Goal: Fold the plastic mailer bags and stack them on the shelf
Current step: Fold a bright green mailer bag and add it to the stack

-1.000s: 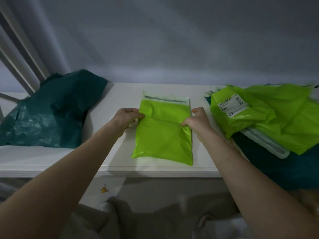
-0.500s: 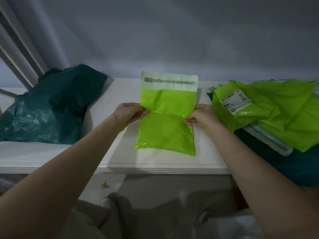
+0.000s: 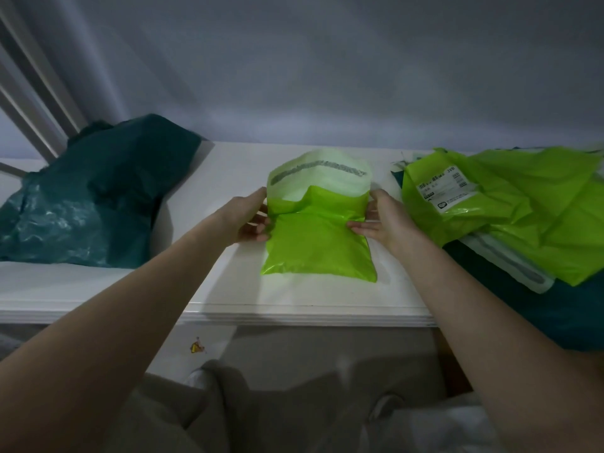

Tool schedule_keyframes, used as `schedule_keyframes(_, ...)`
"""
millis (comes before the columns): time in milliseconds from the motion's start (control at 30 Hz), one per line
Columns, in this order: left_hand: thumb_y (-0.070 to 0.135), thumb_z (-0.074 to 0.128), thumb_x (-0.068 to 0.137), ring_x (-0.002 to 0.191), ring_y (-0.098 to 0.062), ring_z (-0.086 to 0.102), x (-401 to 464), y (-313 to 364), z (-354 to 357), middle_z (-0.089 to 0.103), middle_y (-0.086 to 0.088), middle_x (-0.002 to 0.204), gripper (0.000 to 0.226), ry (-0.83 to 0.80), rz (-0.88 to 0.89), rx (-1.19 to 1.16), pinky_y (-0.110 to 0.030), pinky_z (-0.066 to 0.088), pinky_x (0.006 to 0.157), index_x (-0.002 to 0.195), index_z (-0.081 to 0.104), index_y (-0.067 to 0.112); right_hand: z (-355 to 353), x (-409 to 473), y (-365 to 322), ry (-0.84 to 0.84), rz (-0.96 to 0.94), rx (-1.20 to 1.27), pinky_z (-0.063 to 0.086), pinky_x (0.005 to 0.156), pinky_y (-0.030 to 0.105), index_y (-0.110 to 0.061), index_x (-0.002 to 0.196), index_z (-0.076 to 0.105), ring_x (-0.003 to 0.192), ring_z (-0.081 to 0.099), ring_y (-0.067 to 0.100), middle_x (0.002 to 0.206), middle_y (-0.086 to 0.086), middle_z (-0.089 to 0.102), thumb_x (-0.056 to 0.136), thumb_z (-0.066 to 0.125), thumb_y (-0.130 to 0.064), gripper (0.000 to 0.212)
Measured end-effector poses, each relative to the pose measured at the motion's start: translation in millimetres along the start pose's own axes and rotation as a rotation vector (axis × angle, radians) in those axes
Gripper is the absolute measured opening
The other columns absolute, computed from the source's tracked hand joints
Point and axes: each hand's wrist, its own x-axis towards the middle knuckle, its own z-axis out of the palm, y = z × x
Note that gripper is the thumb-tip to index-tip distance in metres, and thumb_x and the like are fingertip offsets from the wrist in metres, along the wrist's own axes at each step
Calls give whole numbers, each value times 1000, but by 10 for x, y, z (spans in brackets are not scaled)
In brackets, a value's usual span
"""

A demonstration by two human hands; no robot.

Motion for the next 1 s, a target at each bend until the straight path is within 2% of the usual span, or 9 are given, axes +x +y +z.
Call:
schedule_keyframes(133,27,53,94,42,-6,56,6,-11,24,63,-4,78,21,-108,62,-38,-17,52,46,104,57,9,11,7,-17,19,7,-10,53,62,31,-9,82,49,60,58,24,74,6,44,94,47,-31,25)
schedule_keyframes(233,13,52,94,52,-4,64,18,-25,23,63,-7,86,11,-131,122,-107,-14,52,49,99,61,9,13,5,-27,-3,21,-45,49,56,28,-9,102,52,56,59,23,69,8,50,93,45,-37,31)
schedule_keyframes(333,11,54,92,55,-3,64,38,-44,8,64,-6,87,17,-133,164,-124,-11,52,55,106,64,8,7,-20,-40,-71,47,-61,42,52,23,-13,112,47,50,60,25,72,10,59,96,35,-45,38)
schedule_keyframes(500,9,53,93,58,-7,67,44,-36,8,65,-6,92,15,-122,120,-256,-14,54,60,101,65,9,-7,-55,-63,-125,83,5,48,65,29,-11,114,45,63,64,28,79,13,65,95,37,-45,40)
schedule_keyframes(600,7,48,95,59,-10,69,24,-40,-1,64,-9,95,15,-143,106,-343,-16,55,59,99,62,6,-11,-79,-36,-146,67,43,50,69,32,-8,98,53,68,63,27,80,14,62,93,45,-34,28)
schedule_keyframes(667,8,48,95,64,-10,67,1,-49,3,63,-7,89,17,-136,123,-299,-15,54,59,89,63,9,-14,-98,-10,-146,26,63,52,69,31,-9,86,58,71,62,26,82,13,61,92,49,-20,16)
schedule_keyframes(733,11,48,95,73,-11,61,-8,-53,5,62,-3,88,18,-126,140,-229,-16,53,61,87,64,13,-9,-96,15,-165,-8,68,53,71,31,-7,81,59,72,62,24,83,13,61,92,48,-6,15)
schedule_keyframes(900,8,35,99,88,-14,57,16,-76,-13,60,-2,101,28,-143,177,-184,-25,50,79,103,63,15,-8,-62,30,-126,-39,10,57,76,38,-9,84,55,86,58,26,93,13,50,89,46,10,21)
schedule_keyframes(1000,15,39,99,83,-13,55,-16,-82,4,59,-1,98,25,-126,182,-108,-22,49,71,115,59,15,-32,-21,65,-133,-89,-86,58,66,32,-15,84,55,102,53,27,107,13,48,88,44,9,26)
